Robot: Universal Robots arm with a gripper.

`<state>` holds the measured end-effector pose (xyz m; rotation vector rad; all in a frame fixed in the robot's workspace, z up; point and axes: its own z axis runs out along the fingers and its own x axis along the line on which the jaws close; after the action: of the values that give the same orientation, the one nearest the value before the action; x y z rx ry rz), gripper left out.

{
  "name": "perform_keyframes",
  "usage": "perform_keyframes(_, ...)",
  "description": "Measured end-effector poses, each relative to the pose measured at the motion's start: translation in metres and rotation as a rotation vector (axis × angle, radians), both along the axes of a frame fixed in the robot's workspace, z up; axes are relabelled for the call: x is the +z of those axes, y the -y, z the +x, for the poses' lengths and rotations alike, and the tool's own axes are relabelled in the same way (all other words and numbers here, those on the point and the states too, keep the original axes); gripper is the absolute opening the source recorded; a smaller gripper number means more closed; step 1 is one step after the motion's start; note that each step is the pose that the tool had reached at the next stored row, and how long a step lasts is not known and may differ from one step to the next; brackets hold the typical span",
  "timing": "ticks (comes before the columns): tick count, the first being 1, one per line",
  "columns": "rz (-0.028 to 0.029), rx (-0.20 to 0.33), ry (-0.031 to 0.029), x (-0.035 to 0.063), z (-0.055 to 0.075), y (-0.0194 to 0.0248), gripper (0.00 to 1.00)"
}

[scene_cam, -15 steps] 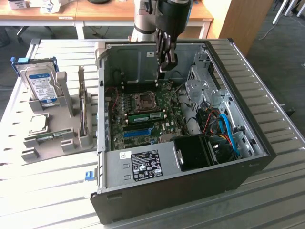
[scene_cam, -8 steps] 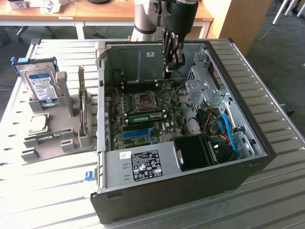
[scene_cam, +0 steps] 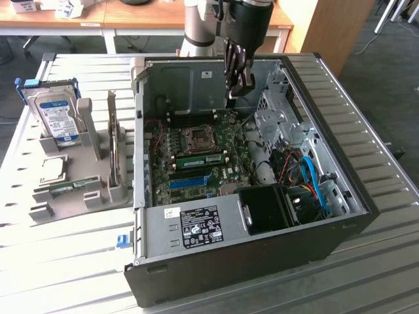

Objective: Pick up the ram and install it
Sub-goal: 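Press down the ram until it locks into place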

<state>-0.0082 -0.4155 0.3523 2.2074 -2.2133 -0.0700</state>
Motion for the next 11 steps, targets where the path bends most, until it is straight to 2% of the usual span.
perform_keyframes(11, -0.0003, 0.0, 0.0003, -0.017, 0.0, 0.0001, 0.11)
